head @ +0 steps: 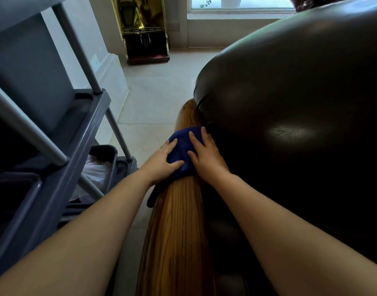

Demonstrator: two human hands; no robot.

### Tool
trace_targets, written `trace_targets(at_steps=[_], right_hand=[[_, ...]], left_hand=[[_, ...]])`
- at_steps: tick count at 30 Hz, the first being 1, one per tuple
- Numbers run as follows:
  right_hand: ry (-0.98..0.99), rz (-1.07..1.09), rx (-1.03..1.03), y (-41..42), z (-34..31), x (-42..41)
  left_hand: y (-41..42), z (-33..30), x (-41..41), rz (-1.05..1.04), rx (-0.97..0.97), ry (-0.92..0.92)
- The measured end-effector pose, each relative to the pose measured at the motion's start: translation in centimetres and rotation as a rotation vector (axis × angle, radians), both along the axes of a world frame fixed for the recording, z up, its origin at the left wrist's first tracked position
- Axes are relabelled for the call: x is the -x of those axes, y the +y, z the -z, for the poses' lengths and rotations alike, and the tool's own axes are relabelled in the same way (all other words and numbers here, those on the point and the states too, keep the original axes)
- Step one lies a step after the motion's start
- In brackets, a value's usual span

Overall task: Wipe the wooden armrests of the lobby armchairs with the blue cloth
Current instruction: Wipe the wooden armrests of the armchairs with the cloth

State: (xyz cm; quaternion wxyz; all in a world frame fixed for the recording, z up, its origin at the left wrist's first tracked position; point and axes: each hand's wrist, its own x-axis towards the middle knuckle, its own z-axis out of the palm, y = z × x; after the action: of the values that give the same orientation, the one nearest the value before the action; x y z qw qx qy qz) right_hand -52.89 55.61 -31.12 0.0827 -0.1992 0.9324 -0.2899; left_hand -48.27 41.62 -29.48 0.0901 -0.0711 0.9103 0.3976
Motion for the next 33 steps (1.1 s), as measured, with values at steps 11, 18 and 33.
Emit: trace_targets(at_steps=[11, 18, 33], right_hand=[[0.106, -0.016, -0.199, 3.0, -3.6, -8.9], [-0.35, 0.003, 0.145, 9.1, -13.3, -11.9], [-0.182, -0.025, 0.124, 29.1, -41.8, -28.6]], left_hand=[[2.3, -4.6, -5.8, 0.081, 0.445, -0.033], [4.1, -12.9, -11.6, 0.037, 0.116, -0.101], [20.8, -41.1, -26.7, 0.29, -0.158, -0.101]])
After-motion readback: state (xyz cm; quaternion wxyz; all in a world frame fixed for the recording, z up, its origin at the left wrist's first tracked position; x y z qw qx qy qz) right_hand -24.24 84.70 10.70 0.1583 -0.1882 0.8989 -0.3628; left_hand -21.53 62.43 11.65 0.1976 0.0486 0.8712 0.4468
